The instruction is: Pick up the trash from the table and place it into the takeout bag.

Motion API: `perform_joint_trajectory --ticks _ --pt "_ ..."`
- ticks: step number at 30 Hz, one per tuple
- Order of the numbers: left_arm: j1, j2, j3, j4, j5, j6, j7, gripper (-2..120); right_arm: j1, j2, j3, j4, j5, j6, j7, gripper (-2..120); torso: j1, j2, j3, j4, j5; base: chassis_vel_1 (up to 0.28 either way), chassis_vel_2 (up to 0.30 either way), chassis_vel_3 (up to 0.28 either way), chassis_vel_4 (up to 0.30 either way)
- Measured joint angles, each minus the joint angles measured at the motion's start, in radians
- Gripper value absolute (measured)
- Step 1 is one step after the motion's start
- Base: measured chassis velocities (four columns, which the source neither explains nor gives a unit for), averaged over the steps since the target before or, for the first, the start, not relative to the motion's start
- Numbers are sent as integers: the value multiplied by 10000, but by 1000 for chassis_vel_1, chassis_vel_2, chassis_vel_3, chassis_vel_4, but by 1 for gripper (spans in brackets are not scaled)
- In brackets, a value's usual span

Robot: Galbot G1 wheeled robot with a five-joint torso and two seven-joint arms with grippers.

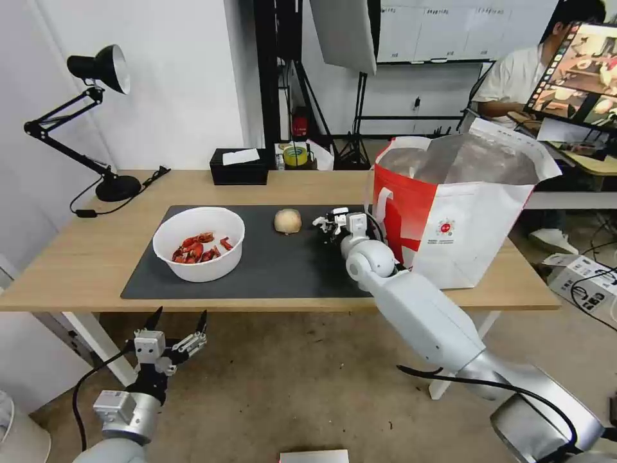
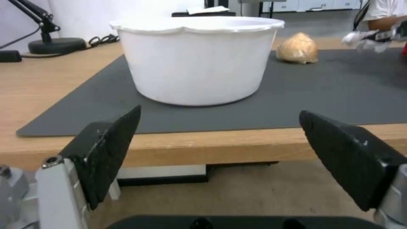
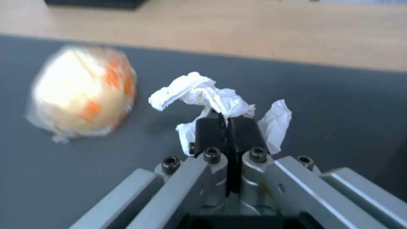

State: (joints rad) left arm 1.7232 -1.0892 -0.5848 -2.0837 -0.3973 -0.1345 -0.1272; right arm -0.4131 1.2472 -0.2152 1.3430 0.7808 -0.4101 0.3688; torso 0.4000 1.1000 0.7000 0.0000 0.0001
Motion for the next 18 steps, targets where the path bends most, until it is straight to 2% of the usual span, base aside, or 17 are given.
perform_joint_trajectory --ticks 3,6,10,13,18 --pt "45 -6 -29 -65 0 1 -3 100 -103 -169 93 472 -24 249 109 0 0 0 0 1 0 0 0 0 0" --pt "118 -13 -93 -174 -6 0 -11 100 -469 -575 283 1725 -281 843 107 0 0 0 0 -1 0 0 0 0 0" --pt "151 -12 -119 -203 -7 0 -15 100 -748 -732 380 2319 -322 1103 -31 0 0 1 -1 0 -1 0 0 0 0" --pt "214 -12 -163 -251 -9 1 -22 100 -1524 -917 720 3505 -859 1728 -494 0 -1 1 -1 0 -2 0 0 0 0" --pt "271 -15 -223 -300 -8 3 -28 100 -2287 -1011 1047 4087 -1702 2571 -1060 0 -1 2 -1 0 -1 0 0 0 0"
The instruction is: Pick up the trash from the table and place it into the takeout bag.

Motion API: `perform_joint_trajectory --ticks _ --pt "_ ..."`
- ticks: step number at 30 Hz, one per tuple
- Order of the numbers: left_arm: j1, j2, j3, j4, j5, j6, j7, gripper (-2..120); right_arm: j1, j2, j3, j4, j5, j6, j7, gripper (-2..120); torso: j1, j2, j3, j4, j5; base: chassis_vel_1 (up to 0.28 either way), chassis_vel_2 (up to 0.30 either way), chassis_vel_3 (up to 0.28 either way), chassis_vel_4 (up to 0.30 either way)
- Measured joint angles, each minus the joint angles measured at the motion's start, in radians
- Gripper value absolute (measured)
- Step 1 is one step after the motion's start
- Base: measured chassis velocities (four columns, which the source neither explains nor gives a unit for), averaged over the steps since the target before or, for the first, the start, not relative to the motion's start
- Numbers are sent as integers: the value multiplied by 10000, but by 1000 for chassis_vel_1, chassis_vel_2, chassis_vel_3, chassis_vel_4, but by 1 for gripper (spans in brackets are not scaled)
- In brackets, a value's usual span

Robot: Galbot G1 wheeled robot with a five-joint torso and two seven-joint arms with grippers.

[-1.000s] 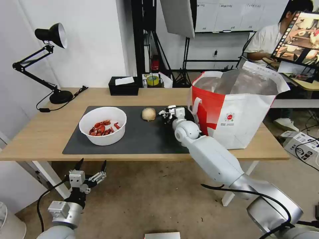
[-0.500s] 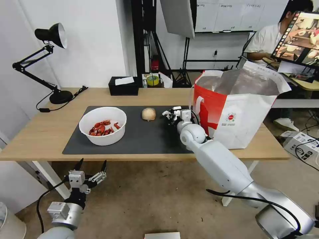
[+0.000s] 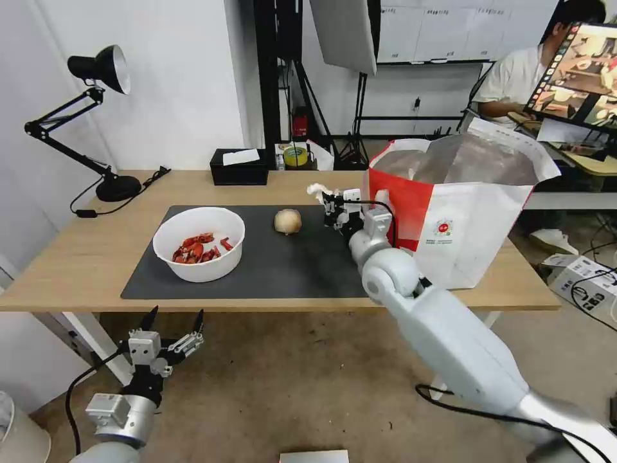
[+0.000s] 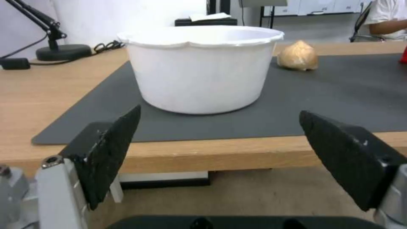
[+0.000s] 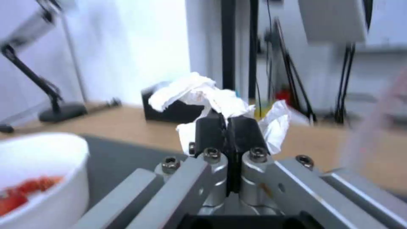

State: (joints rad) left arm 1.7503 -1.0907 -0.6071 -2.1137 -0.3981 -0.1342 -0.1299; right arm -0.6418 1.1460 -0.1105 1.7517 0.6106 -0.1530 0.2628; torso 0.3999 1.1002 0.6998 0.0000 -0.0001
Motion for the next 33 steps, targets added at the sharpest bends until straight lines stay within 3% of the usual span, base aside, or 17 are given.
perform_joint_trajectory --ticks 3,7,16,18,23,27,30,32,33 --pt "28 -12 -11 -16 5 0 -7 100 -741 -102 379 202 -1584 1489 -667 0 0 0 1 -2 2 0 0 0 0" --pt "27 -22 -11 -43 8 1 -22 100 -1343 -158 890 694 -2470 2473 -805 0 -1 0 0 -2 3 0 0 0 0" --pt "5 -23 73 -82 0 3 -251 100 -1561 -672 1883 1594 -3721 3064 -319 0 -1 0 0 -1 2 0 0 0 0" --pt "-12 -13 96 -107 -8 4 -253 100 -1455 -1043 2282 1793 -4083 2631 753 0 0 0 0 -1 1 0 0 0 0" --pt "-19 -6 123 -120 -10 3 -252 100 -1304 -1411 2520 1910 -3706 1691 1871 0 1 -1 1 -2 3 0 0 0 0" --pt "-3 -3 138 -126 -8 4 -250 100 -1069 -1749 2645 1999 -2579 735 2485 0 0 -2 1 0 3 0 0 0 0" --pt "65 0 117 -197 1 4 -248 100 -799 -2415 2715 2218 -667 -486 3063 0 1 -3 2 0 2 0 0 0 0" --pt "103 1 96 -254 4 4 -249 100 -785 -2666 2739 2300 -247 -828 3143 0 1 -3 1 -1 1 0 0 0 0" --pt "128 1 85 -306 5 4 -248 100 -784 -2890 2784 2351 57 -1121 3182 5 0 -3 2 -2 3 0 0 0 0"
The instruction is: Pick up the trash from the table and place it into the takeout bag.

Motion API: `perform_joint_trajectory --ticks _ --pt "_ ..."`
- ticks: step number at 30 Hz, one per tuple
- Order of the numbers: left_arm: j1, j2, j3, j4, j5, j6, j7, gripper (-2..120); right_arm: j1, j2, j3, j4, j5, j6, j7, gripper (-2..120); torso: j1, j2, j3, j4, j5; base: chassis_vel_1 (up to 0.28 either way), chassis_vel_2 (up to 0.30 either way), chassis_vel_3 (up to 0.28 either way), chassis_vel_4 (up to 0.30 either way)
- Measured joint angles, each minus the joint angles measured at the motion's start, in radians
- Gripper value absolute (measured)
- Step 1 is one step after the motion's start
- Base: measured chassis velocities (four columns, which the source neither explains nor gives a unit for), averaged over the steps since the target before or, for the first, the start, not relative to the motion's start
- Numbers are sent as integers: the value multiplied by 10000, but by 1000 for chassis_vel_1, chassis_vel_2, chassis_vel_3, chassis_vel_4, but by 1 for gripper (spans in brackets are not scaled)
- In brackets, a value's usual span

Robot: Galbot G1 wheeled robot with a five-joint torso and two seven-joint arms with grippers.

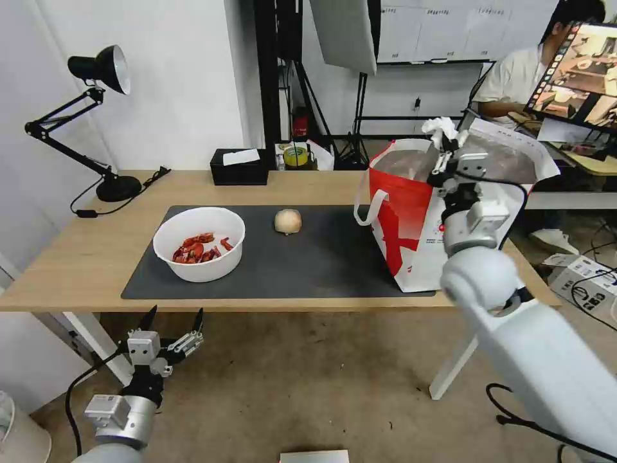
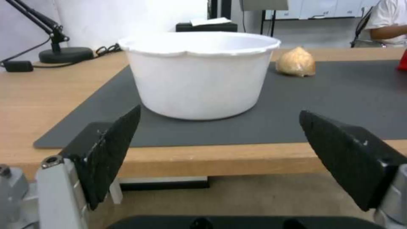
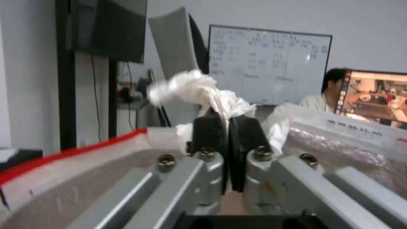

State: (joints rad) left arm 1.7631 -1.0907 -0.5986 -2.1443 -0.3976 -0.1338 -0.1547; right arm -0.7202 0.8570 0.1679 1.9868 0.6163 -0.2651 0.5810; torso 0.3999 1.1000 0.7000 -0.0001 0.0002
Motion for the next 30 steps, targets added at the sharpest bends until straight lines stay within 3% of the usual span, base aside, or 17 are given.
perform_joint_trajectory --ticks 5,10,20,26,30 --pt "-6 8 18 -37 2 4 1 100 121 -478 156 226 695 -853 -177 25 0 0 0 0 0 0 0 0 0" --pt "-33 23 22 -37 -12 12 2 100 388 -695 133 269 1025 -1218 -281 38 1 0 0 0 -2 0 0 0 0" --pt "-74 41 13 -37 -83 19 2 100 1136 -1088 -128 121 1514 -1895 -447 80 0 0 0 1 -2 0 0 0 0" --pt "-120 73 4 -35 -160 22 1 100 1219 -1135 -166 46 1661 -2032 -486 98 0 0 0 1 -2 0 0 0 0" --pt "-126 90 -2 -43 -189 29 2 100 1199 -1092 -167 45 1666 -1834 -486 100 1 0 0 1 -2 0 0 0 0"
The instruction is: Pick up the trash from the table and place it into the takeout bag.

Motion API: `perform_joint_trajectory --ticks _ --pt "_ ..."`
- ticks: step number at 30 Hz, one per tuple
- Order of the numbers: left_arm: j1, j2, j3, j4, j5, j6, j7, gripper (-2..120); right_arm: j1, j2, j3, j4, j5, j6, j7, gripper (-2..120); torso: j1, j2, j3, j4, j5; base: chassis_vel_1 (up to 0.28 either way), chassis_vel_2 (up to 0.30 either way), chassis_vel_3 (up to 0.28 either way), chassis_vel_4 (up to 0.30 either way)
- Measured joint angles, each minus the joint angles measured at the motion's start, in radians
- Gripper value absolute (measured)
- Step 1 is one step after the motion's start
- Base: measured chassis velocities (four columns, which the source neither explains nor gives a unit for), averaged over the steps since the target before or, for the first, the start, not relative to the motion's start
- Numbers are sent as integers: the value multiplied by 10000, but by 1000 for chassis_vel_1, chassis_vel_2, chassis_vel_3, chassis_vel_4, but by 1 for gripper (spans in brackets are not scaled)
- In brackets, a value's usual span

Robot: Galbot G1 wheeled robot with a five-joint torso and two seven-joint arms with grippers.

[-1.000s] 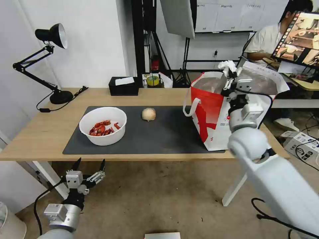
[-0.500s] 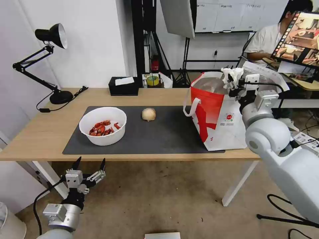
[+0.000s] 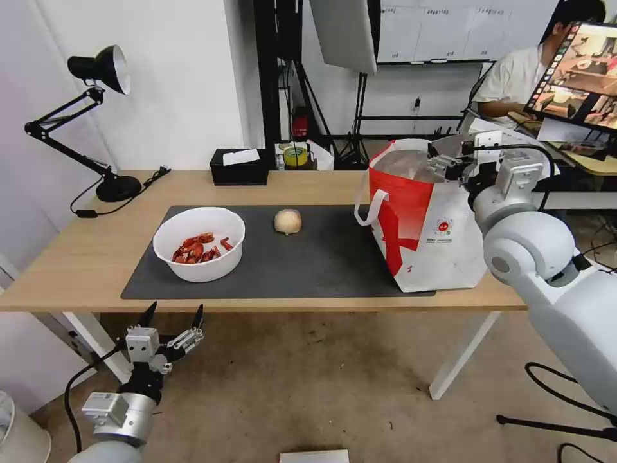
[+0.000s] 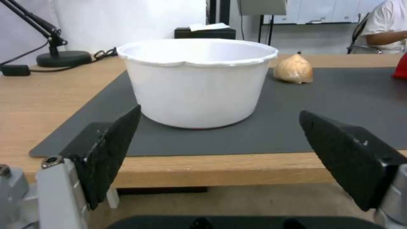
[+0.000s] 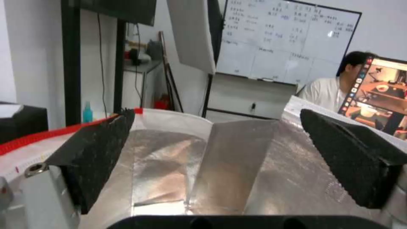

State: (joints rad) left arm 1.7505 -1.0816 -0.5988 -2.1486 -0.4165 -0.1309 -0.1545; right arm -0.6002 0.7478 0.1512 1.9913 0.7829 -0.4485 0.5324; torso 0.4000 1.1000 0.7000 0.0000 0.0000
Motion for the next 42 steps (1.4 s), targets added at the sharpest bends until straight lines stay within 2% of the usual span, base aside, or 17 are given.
perform_joint_trajectory --ticks 2,5,6,7,9,10,13,14,16,20,23,31,32,33,36,42 --pt "1 3 -6 -4 -6 1 0 100 -44 24 7 32 6 174 -7 100 0 0 0 0 0 0 0 0 0" --pt "5 7 -28 -18 -25 3 0 100 -263 106 85 264 332 1137 -336 100 0 0 0 0 -1 0 0 0 0" --pt "5 7 -28 -18 -25 3 0 100 -263 106 85 264 332 1137 -336 100 0 0 0 0 -1 0 0 0 0" --pt "4 7 -32 -21 -27 3 0 100 -565 168 154 493 616 2024 -956 100 0 0 0 1 -1 0 0 0 0" --pt "-4 -3 -32 -21 -27 3 -1 100 -1244 218 263 798 706 3005 -2024 100 0 0 0 2 -2 0 0 0 0" --pt "-4 -3 -32 -21 -27 3 -1 100 -1244 218 263 798 706 3005 -2024 100 0 0 0 2 -2 0 0 0 0" --pt "-103 -35 26 15 -26 3 -2 100 -2579 247 612 1424 682 3806 -3433 100 0 1 -1 0 -1 0 0 0 0" --pt "-103 -35 26 15 -26 3 -2 100 -2579 247 612 1424 682 3806 -3433 100 0 1 -1 0 -1 0 0 0 0" --pt "-192 -60 72 41 -25 -4 -4 100 -3912 245 1028 1869 299 4357 -4440 100 -1 0 -1 0 -1 0 0 0 0" --pt "-215 -76 76 50 -21 -14 6 100 -4742 247 1295 2014 72 4696 -4894 100 0 0 -1 -1 0 0 0 0 0" --pt "-202 -100 77 92 21 -70 58 100 -6533 428 2086 2110 -653 5307 -5633 100 -1 1 -1 -2 -1 0 0 0 0" --pt "-186 -119 76 229 46 -147 116 100 -8512 1143 2934 1759 -1620 6333 -6182 100 -1 0 -1 0 0 0 0 0 0" --pt "-185 -131 76 314 52 -186 150 100 -9184 1658 3048 1361 -2265 6895 -6274 100 -2 1 -2 0 -1 0 0 0 0" --pt "-196 -143 93 400 60 -221 172 100 -9638 2016 3011 962 -2686 7231 -6326 100 -1 1 -1 -1 4 0 0 0 0" --pt "-262 -172 139 532 89 -258 214 100 -10020 2469 2797 374 -3123 7722 -6363 100 -1 1 -1 -3 -1 0 0 0 0" --pt "-304 -176 168 725 186 -262 247 100 -10328 2952 2321 -70 -3529 8048 -6256 100 -1 2 -1 -1 -3 0 0 0 0"
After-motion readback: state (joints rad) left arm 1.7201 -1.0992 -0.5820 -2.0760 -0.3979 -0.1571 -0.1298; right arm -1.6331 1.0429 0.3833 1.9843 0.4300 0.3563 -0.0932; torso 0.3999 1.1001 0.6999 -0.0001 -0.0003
